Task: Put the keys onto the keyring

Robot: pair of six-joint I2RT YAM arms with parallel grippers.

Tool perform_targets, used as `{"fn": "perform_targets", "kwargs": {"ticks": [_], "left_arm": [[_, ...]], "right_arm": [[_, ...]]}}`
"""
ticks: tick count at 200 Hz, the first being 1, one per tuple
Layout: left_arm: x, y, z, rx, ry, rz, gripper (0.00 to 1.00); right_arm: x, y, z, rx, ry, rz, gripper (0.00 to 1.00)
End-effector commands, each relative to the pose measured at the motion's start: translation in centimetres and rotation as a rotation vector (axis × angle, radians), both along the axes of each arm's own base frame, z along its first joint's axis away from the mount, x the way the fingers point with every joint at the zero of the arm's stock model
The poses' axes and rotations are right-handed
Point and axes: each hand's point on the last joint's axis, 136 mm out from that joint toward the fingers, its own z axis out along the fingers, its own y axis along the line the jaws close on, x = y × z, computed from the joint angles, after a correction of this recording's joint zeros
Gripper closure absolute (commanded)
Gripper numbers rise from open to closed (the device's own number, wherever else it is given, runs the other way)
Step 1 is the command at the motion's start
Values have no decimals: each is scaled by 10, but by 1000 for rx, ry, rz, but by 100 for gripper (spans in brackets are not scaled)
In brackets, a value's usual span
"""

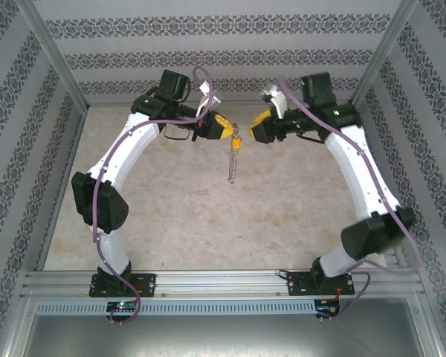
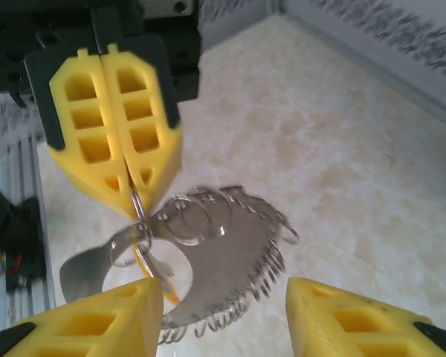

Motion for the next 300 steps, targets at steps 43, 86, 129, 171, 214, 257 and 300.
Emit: {"fn": "perform_targets", "kwargs": {"ticks": [43, 86, 129, 171, 214, 257, 300], "left_arm": [[-9, -5, 23, -65, -37, -41, 100], [-11, -4, 27, -66, -39, -40, 100], [-11, -4, 30, -70, -47, -38, 100], [-11, -4, 31, -71, -53, -35, 100], [-10, -4, 30, -69, -56, -33, 100], [-10, -4, 33, -74, -68, -26, 100], [-10, -3, 32, -74, -65, -21, 100]], "right_arm": [[-18, 16, 16, 327, -69, 118, 48], [-16, 34, 1, 337, -35, 173, 44], [-24, 47, -7, 340, 5, 241, 48], [-27, 49, -17, 335, 39, 254, 71], [-31, 48, -21, 325, 61, 260, 98], [-41, 54, -30, 306, 104, 297, 100], [-40, 71, -35, 269, 112, 313, 100]]}}
